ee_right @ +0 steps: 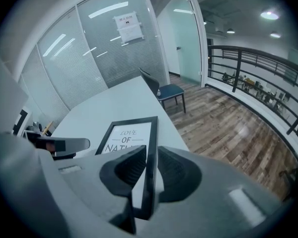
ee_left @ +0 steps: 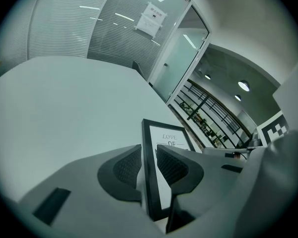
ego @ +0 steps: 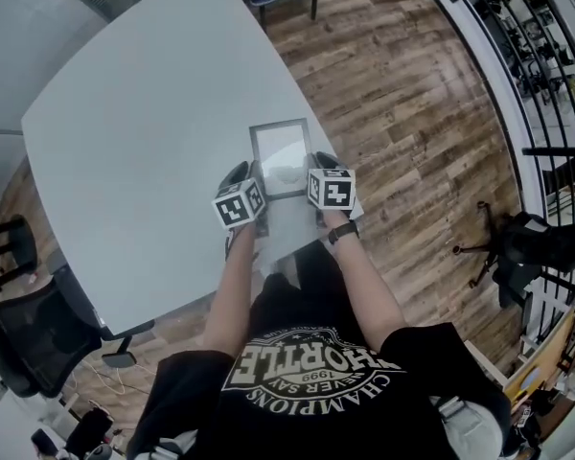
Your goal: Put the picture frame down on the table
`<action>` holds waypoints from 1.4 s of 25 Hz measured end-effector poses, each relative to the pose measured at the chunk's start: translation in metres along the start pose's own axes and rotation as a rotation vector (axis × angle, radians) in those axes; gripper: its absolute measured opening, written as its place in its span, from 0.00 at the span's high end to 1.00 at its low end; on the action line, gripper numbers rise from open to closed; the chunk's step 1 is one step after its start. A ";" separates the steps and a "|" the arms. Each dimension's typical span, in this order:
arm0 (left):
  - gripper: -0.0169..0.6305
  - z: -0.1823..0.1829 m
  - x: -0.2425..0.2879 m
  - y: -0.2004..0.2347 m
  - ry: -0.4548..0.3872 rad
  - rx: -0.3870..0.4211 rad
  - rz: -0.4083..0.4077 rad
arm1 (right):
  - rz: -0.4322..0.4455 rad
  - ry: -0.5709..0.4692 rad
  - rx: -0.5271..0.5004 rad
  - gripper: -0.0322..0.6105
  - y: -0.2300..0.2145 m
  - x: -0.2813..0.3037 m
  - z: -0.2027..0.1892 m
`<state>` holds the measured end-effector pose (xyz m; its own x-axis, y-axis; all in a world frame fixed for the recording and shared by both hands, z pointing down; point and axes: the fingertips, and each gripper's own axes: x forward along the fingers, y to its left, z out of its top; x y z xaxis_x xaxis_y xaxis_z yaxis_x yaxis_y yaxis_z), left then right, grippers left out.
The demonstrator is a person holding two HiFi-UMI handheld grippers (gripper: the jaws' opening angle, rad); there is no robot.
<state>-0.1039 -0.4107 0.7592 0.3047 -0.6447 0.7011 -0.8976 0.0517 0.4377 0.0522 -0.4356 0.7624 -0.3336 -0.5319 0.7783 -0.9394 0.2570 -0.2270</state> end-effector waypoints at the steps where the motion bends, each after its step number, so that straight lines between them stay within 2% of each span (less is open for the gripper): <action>1: 0.85 0.007 -0.008 -0.001 -0.020 0.002 -0.005 | -0.002 -0.024 0.006 0.84 0.000 -0.007 0.006; 5: 0.85 0.031 -0.048 -0.009 -0.102 0.021 -0.030 | 0.024 -0.131 0.000 0.84 0.015 -0.048 0.029; 10: 0.85 0.058 -0.111 -0.035 -0.226 0.115 -0.055 | 0.079 -0.299 -0.101 0.84 0.050 -0.115 0.066; 14: 0.85 0.079 -0.164 -0.066 -0.330 0.216 -0.112 | 0.096 -0.442 -0.178 0.85 0.084 -0.171 0.094; 19: 0.89 0.114 -0.227 -0.096 -0.472 0.266 -0.194 | 0.120 -0.601 -0.231 0.86 0.129 -0.234 0.125; 20: 0.91 0.120 -0.240 -0.101 -0.498 0.286 -0.198 | 0.122 -0.630 -0.239 0.91 0.137 -0.247 0.129; 22: 0.94 0.129 -0.266 -0.110 -0.550 0.330 -0.198 | 0.127 -0.684 -0.254 0.93 0.151 -0.271 0.136; 25: 0.96 0.138 -0.297 -0.122 -0.627 0.390 -0.188 | 0.116 -0.741 -0.277 0.94 0.163 -0.299 0.142; 29: 0.96 0.141 -0.323 -0.134 -0.697 0.423 -0.187 | 0.077 -0.786 -0.310 0.95 0.166 -0.321 0.139; 35: 0.96 0.140 -0.334 -0.143 -0.721 0.441 -0.199 | 0.038 -0.811 -0.312 0.95 0.160 -0.333 0.132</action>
<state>-0.1215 -0.3097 0.3836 0.3269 -0.9441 0.0422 -0.9362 -0.3174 0.1510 0.0021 -0.3242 0.3898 -0.4297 -0.8985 0.0896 -0.9012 0.4329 0.0191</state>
